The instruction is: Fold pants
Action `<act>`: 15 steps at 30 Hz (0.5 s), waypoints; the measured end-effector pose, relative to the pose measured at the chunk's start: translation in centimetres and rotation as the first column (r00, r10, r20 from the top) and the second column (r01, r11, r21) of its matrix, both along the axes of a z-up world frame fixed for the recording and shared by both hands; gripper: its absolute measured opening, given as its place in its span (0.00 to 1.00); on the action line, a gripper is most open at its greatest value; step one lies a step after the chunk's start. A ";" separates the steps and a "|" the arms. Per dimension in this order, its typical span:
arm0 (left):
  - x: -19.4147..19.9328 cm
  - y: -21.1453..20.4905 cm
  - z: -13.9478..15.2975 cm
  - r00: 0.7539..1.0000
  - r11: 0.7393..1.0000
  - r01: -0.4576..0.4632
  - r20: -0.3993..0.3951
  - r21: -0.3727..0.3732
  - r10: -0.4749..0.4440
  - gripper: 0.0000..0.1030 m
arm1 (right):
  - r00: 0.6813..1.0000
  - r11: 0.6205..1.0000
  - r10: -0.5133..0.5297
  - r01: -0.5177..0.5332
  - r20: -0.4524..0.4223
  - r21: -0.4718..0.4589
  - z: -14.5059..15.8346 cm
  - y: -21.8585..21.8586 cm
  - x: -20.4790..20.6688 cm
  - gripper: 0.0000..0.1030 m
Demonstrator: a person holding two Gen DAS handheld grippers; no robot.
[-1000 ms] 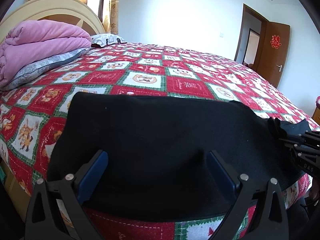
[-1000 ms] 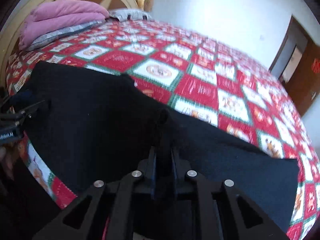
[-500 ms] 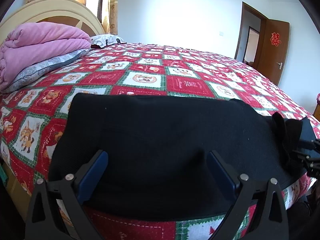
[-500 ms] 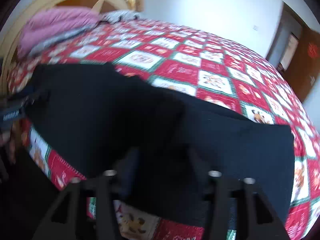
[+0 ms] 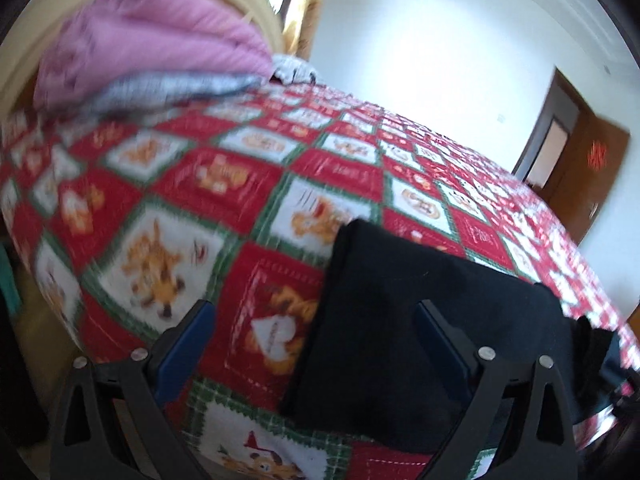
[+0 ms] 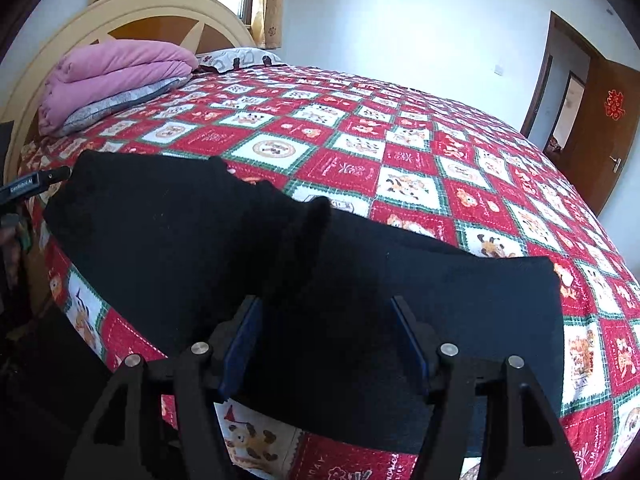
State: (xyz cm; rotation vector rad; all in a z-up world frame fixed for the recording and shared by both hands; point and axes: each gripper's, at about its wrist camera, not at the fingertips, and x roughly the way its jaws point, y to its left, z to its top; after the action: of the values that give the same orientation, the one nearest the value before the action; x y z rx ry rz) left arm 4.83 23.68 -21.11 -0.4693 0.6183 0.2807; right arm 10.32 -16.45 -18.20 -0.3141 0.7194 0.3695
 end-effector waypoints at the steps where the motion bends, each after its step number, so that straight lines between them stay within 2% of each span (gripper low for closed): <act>1: 0.0 0.0 -0.4 1.000 1.000 0.007 0.003 -0.024 -0.007 0.92 | 1.000 1.000 0.002 -0.002 0.002 0.001 -0.1 0.0 0.0 0.63; 2: 0.2 -0.2 -0.8 1.000 0.999 0.017 0.002 -0.038 -0.017 0.90 | 1.000 1.000 0.003 -0.003 0.006 0.003 -0.1 -0.1 -0.1 0.63; 4: 0.2 -0.9 -0.9 1.000 1.000 0.021 0.004 -0.003 -0.021 0.90 | 1.000 1.000 0.002 -0.002 0.014 0.004 -0.1 -0.2 -0.2 0.63; 8: 0.2 -1.9 -0.9 1.000 0.999 0.024 0.005 0.022 -0.024 0.79 | 1.000 1.000 0.001 -0.001 0.014 0.004 -0.4 -0.1 -0.2 0.63; 12: 0.6 -4.2 -0.9 0.999 0.989 0.020 -0.033 0.148 -0.015 0.73 | 1.000 1.000 0.005 -0.005 0.011 -0.006 -0.9 0.2 -0.3 0.63; 13: 0.7 -4.8 -1.0 0.999 0.988 0.028 -0.032 0.155 -0.023 0.64 | 1.000 1.000 0.008 -0.008 0.012 -0.009 -1.0 0.3 -0.4 0.63; 15: 0.6 -5.1 -0.9 0.999 0.985 0.019 -0.042 0.169 -0.012 0.62 | 1.000 1.000 0.013 -0.013 0.022 -0.015 -0.9 0.4 -0.6 0.63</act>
State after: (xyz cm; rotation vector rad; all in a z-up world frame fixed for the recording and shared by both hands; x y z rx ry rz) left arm 5.38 18.60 -22.01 -0.2956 0.6313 0.3262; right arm 9.71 -16.06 -19.13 -0.3366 0.6991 0.3729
